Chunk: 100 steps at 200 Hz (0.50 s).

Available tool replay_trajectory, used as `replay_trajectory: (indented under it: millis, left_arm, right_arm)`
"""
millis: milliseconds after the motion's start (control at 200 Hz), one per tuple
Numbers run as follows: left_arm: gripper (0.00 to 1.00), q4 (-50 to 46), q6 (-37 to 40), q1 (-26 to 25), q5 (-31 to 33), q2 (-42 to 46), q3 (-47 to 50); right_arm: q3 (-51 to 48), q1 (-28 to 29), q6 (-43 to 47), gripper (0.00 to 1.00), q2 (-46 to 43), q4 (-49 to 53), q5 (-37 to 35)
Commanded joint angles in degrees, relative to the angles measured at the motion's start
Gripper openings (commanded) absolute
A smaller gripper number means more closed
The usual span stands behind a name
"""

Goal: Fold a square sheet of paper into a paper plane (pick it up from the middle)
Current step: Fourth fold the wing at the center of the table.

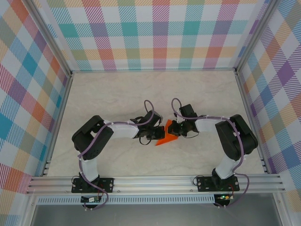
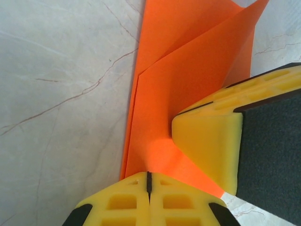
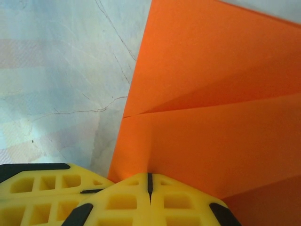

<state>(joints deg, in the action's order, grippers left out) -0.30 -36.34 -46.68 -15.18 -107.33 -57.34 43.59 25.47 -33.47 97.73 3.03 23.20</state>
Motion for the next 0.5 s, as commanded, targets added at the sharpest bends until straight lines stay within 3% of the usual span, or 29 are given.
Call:
replay_trajectory:
  millis: [0,495]
  left_arm:
    - [0.00,-12.77,1.46,0.26,1.10,-3.57,2.05]
    - [0.00,-14.09,1.53,0.20,2.01,-3.75,2.83]
  right_arm:
    - [-1.91,-4.78,1.73,0.02,1.84,-2.02,-11.05]
    - [1.90,-14.67,-2.38,0.04,3.06,-0.47,-11.35]
